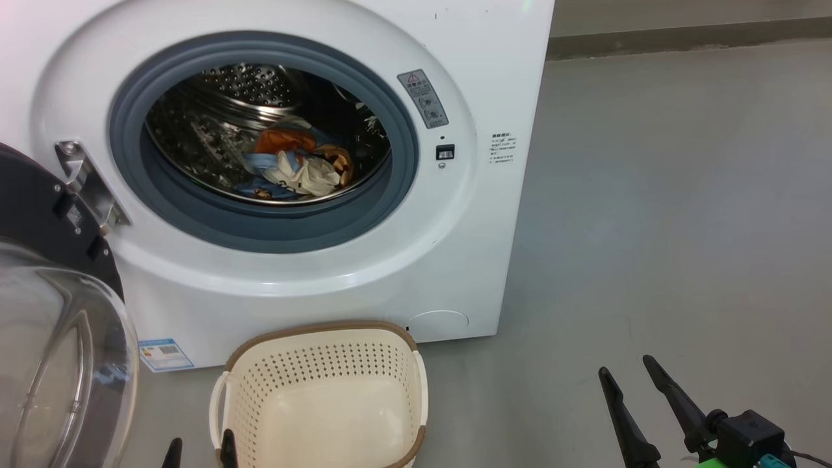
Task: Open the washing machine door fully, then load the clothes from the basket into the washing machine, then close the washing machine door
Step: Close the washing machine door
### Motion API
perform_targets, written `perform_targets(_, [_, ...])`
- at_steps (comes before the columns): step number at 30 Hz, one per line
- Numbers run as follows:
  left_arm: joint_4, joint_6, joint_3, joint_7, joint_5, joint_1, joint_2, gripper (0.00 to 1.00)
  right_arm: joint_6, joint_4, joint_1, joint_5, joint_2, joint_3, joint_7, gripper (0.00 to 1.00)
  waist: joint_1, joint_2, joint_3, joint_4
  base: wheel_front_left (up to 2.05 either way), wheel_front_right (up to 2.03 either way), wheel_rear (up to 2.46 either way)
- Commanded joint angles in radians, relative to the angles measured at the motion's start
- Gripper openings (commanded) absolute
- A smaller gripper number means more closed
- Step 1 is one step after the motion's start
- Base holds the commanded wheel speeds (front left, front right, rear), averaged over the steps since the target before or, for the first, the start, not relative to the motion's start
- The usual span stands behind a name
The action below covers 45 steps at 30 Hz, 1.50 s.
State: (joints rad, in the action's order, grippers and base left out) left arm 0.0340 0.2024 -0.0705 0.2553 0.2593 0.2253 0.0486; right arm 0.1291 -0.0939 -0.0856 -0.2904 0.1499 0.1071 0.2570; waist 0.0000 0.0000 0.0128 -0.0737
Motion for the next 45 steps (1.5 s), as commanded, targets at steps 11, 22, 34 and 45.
perform_targets(11, [-0.014,0.009,0.025,0.006,-0.001,-0.014,0.002,1.00,0.002,0.027,0.002,0.010,0.002,0.017,0.005,1.00,0.0000,0.0000,-0.003,0.004,-1.48,1.48,0.00])
perform_targets(22, [-0.016,0.010,0.027,0.006,-0.011,-0.014,0.002,1.00,0.002,0.028,0.004,0.010,0.002,0.019,0.005,1.00,0.0000,0.0000,-0.007,0.002,-1.30,1.30,0.00])
perform_targets(34, [-0.015,0.013,0.021,0.006,-0.012,-0.017,0.002,1.00,0.002,0.027,0.005,0.010,0.002,0.020,0.005,1.00,0.0000,0.0000,-0.012,0.002,-0.09,0.09,0.00])
perform_targets(45, [-0.013,0.012,0.018,0.006,-0.018,-0.022,0.002,1.00,0.002,0.026,0.006,0.009,0.001,0.017,0.005,1.00,0.0000,0.0000,-0.013,0.014,0.00,0.00,0.00])
